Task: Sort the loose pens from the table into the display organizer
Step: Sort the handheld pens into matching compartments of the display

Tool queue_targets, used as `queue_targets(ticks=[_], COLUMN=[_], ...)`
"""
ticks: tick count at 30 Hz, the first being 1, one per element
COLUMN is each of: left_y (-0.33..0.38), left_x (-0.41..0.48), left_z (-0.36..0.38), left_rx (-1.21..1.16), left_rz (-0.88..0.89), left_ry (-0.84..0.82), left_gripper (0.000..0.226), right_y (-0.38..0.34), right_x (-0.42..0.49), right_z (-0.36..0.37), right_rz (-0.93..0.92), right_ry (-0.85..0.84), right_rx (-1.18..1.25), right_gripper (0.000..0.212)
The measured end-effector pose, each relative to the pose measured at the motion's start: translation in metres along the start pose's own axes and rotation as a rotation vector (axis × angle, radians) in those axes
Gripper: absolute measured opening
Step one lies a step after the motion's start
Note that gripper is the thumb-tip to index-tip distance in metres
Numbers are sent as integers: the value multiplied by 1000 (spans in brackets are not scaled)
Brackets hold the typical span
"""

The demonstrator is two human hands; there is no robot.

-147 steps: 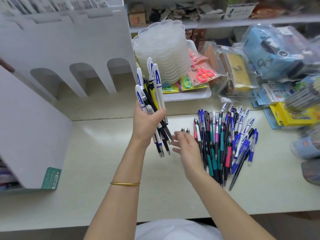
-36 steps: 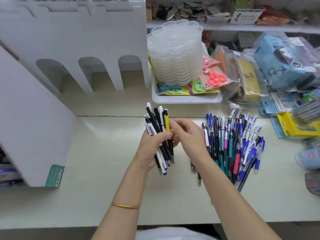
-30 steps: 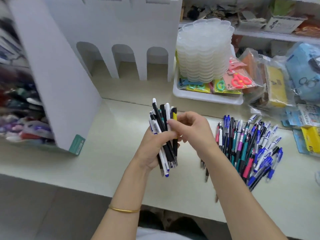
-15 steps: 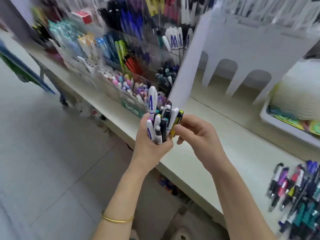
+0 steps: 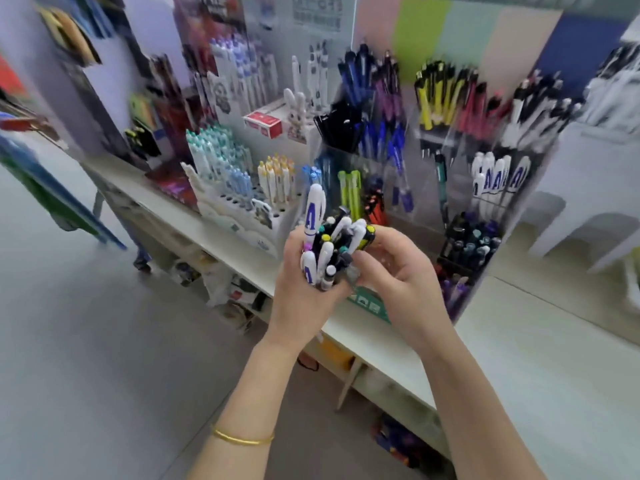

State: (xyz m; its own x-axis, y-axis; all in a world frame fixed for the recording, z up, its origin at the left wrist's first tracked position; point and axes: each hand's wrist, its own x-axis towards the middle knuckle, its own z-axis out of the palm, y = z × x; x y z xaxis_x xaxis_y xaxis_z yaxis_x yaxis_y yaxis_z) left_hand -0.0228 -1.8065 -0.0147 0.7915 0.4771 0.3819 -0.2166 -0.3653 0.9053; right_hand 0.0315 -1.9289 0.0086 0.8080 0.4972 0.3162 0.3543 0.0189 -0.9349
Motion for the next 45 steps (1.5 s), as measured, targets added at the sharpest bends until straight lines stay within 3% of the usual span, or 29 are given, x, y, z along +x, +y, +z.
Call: queue_targets(ticks=[8,13,16,22,34,38,42,45], left_y=[-13,-21,-25,-23,-31,-38,-40,-41], left_x=[69,114,133,171,194,188,175,169], left_z=[-8,-9,-6,3,23,25,29,35], left_rx=[-101,-259,-353,-389,-418,-391,-447,-435], left_rz=[-28,-121,-207,-266,-299,-364,-567,-549], left_ry=[-21,-113,-165,-463,-1002,-1163,-1214,-1221], left_gripper=[52,36,39,44,39,50,46,40], right_y=[1,-2,-8,-21,-30,-24,-15,-14], right_x=[69,119,146,186,167,145,123,112], right_z=[13,14,9,-8,-51,-59,-63,-68], right_rz=[-3,29,69,194,552,626,616,530], right_ry=[67,32,-4,83,223,223,333,476], right_rx=[2,24,-37,-283,-34,86,63,66], right_gripper=[22,25,24,20,17,17,9,5])
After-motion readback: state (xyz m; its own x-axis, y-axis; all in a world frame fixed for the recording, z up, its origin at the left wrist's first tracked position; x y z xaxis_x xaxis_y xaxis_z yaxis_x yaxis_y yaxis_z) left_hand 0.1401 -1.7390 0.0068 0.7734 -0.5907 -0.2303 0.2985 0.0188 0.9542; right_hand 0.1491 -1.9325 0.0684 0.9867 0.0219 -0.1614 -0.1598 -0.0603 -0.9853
